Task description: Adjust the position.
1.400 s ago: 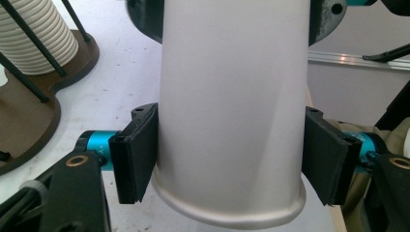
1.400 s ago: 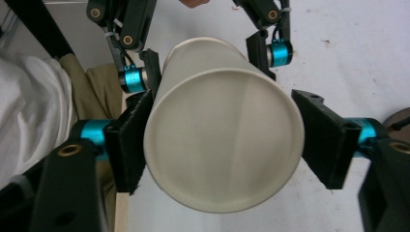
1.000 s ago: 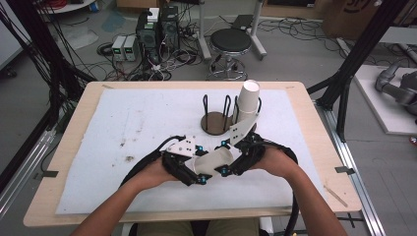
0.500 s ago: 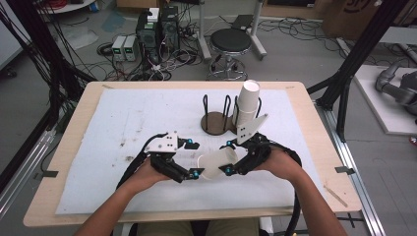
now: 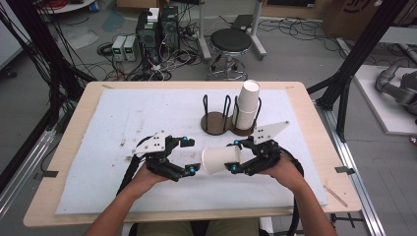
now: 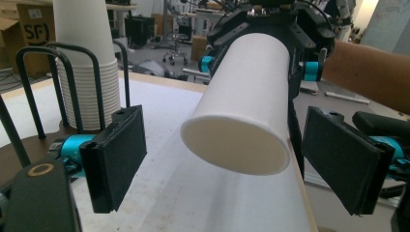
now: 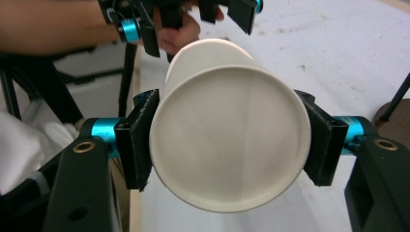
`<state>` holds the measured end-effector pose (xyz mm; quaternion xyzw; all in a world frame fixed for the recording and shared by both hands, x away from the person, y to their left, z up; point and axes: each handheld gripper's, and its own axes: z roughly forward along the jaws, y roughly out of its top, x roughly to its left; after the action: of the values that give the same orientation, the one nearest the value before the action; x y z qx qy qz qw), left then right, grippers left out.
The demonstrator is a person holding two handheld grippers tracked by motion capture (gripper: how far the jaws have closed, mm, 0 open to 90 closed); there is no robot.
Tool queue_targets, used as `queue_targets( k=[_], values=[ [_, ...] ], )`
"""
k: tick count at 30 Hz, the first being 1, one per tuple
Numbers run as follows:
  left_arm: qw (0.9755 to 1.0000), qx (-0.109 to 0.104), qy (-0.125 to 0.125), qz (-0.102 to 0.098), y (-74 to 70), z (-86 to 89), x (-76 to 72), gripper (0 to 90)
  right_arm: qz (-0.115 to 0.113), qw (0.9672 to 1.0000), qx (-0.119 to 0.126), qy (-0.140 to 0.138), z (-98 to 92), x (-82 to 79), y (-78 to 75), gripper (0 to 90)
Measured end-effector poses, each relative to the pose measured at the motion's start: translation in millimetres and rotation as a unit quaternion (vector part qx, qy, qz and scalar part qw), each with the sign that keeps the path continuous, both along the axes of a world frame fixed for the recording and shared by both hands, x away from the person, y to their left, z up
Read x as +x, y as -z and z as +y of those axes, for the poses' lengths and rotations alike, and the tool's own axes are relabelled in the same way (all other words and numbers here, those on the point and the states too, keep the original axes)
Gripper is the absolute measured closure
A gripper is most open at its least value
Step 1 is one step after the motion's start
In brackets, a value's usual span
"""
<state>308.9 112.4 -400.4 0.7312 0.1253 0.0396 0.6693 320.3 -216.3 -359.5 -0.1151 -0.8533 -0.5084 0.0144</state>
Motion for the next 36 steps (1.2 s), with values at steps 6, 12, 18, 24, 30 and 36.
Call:
queue_targets(
  k=[6,12,18,24,30,36],
  values=[
    [0.9998,-0.016,0.009,-0.006,0.5,-7.9,-3.0,16.2,0.015,0.9985,0.052,0.007,-8.5,-2.8,7.0,33.3],
    [0.9995,-0.023,0.016,-0.013,0.5,-17.0,-3.7,16.2,0.02,0.9973,0.07,0.004,-10.4,-5.9,10.4,33.3],
    [0.9992,-0.023,0.026,-0.019,1.4,-24.3,-4.5,16.2,0.023,0.9965,0.081,0.001,-11.3,-6.6,11.0,33.3],
    [0.9985,-0.027,0.037,-0.03,0.6,-31.5,-6.3,16.2,0.029,0.9952,0.093,-0.005,-10.6,-6.8,11.8,33.3],
    [0.9984,-0.026,0.04,-0.03,1.0,-35.0,-6.4,16.2,0.045,0.992,0.118,-0.014,-9.5,-6.6,13.0,33.3],
    [0.9981,-0.027,0.042,-0.035,0.4,-35.1,-6.9,19.1,0.055,0.9901,0.128,-0.015,-9.5,-4.8,15.8,33.3]
  ],
)
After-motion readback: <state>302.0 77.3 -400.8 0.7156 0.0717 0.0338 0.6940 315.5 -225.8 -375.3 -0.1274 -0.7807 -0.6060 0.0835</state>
